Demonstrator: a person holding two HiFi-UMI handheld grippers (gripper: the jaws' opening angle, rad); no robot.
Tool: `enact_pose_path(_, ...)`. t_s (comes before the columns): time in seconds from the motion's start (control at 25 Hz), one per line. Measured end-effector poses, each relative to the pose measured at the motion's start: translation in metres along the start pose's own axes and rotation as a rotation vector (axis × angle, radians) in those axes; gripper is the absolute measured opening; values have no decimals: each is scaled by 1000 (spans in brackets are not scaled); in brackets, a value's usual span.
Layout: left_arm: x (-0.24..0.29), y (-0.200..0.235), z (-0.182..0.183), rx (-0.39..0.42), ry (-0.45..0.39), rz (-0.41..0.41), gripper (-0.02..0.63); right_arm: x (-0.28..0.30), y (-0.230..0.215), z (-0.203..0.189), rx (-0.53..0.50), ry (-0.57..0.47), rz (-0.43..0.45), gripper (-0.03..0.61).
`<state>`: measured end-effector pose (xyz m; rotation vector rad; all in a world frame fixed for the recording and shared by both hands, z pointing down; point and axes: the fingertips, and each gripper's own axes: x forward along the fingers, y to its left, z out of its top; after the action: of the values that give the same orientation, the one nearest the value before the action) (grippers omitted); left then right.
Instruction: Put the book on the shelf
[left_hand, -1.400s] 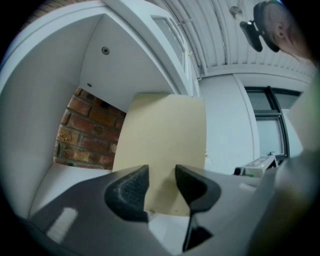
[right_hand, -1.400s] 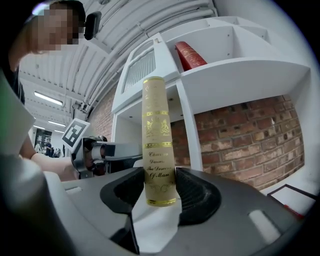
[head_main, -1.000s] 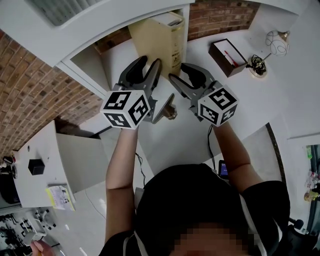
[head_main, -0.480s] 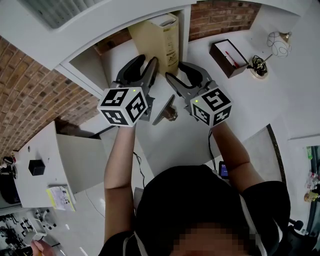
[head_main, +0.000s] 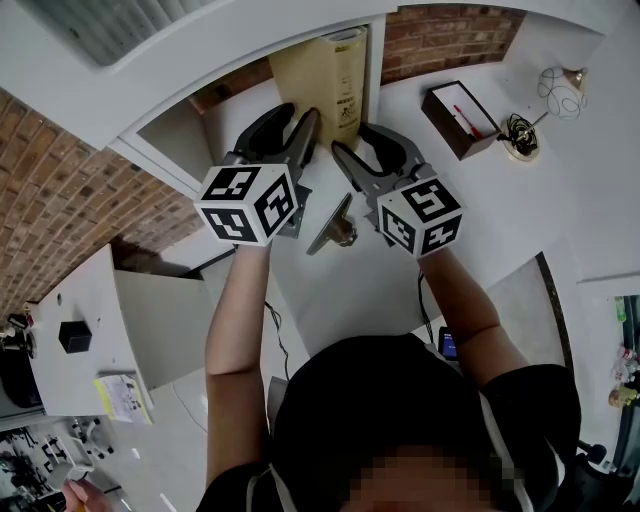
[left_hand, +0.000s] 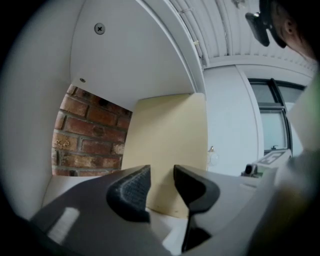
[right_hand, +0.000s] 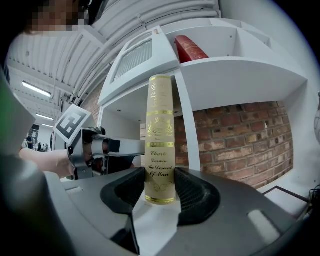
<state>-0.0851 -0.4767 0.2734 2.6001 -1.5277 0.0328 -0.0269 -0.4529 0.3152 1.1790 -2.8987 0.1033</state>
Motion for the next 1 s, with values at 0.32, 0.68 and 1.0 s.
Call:
enact_pose_path(0.32,7,7,-1,7,22,-2,133,8,-3,-1,-48,31,-58,192)
enact_pose_path(0.68,15,15,0,0,29,5,129,16,-5,-3,-59,69,-96,190)
enact_pose_path(1.0,19,25,0,-4,36,27,124,20,-5,-4,-91,99,-132,190)
